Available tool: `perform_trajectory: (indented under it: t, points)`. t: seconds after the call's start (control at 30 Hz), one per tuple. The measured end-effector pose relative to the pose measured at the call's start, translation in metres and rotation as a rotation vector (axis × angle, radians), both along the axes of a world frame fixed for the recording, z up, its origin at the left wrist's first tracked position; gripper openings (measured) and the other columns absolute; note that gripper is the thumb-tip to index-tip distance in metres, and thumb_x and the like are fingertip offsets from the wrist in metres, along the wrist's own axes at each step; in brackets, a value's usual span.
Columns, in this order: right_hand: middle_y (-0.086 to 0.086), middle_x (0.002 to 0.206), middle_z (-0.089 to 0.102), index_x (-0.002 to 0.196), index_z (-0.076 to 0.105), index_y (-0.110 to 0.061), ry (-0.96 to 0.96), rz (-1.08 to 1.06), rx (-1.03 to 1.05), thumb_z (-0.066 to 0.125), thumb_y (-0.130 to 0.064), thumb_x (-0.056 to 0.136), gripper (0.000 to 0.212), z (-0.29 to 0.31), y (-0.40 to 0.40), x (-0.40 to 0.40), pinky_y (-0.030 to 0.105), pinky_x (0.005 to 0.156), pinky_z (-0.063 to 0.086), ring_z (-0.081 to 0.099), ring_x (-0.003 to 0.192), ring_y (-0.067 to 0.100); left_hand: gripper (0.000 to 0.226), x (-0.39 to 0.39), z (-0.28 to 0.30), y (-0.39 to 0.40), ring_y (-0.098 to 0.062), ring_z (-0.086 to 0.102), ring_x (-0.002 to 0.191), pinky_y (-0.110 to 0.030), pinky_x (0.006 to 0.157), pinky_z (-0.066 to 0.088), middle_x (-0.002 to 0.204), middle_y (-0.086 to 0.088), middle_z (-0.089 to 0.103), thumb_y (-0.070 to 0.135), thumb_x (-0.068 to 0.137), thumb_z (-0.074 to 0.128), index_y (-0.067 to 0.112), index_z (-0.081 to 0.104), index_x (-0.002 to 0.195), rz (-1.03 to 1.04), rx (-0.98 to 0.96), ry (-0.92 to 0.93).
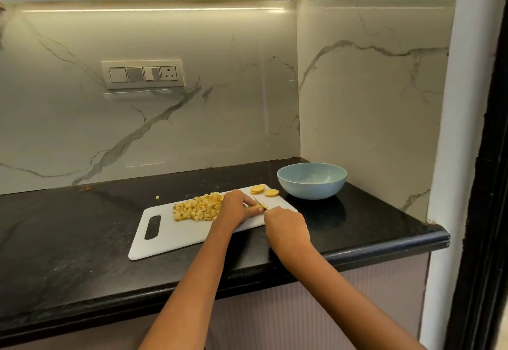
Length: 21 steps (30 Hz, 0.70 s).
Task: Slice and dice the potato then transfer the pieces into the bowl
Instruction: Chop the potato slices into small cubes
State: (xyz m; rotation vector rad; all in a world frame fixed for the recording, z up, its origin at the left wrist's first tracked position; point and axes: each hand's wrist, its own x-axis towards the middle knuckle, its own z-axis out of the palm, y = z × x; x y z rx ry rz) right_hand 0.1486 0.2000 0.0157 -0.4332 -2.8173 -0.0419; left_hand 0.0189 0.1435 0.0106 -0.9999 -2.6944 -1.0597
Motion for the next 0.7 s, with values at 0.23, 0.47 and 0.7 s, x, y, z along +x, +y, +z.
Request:
perform_trajectory:
  t: [0.23,0.47,0.7]
  points:
    - [0.009,0.118,0.058,0.123,0.052,-0.010,0.043,-0.045,-0.153,0.043,-0.013,0.098,0.027,0.001,0.011,-0.001,0.028,0.080,0.045,0.059,0.103,0.021,0.017,0.002,-0.005,-0.003,-0.027,0.060,0.092,-0.034,0.085,0.046,0.090,-0.011,0.065,0.018,0.084,0.068,0.009,0.073,0.097,-0.011,0.052,-0.029]
    - [0.007,0.110,0.060,0.119,0.053,-0.012,0.068,-0.052,-0.278,0.047,-0.021,0.097,0.025,-0.002,0.015,0.004,0.026,0.074,0.044,0.060,0.095,0.019,0.031,-0.009,-0.004,-0.006,-0.019,0.059,0.103,-0.025,0.088,0.044,0.114,-0.011,0.066,0.016,0.084,0.068,0.003,0.067,0.112,0.071,0.055,0.010]
    - [0.007,0.110,0.060,0.121,0.052,-0.013,0.066,-0.027,-0.241,0.047,-0.021,0.098,0.026,-0.003,0.013,0.006,0.026,0.076,0.044,0.059,0.095,0.017,0.031,-0.006,-0.003,-0.004,-0.013,0.056,0.092,-0.020,0.078,0.041,0.111,-0.008,0.067,0.021,0.082,0.070,0.007,0.068,0.110,0.045,0.009,0.025]
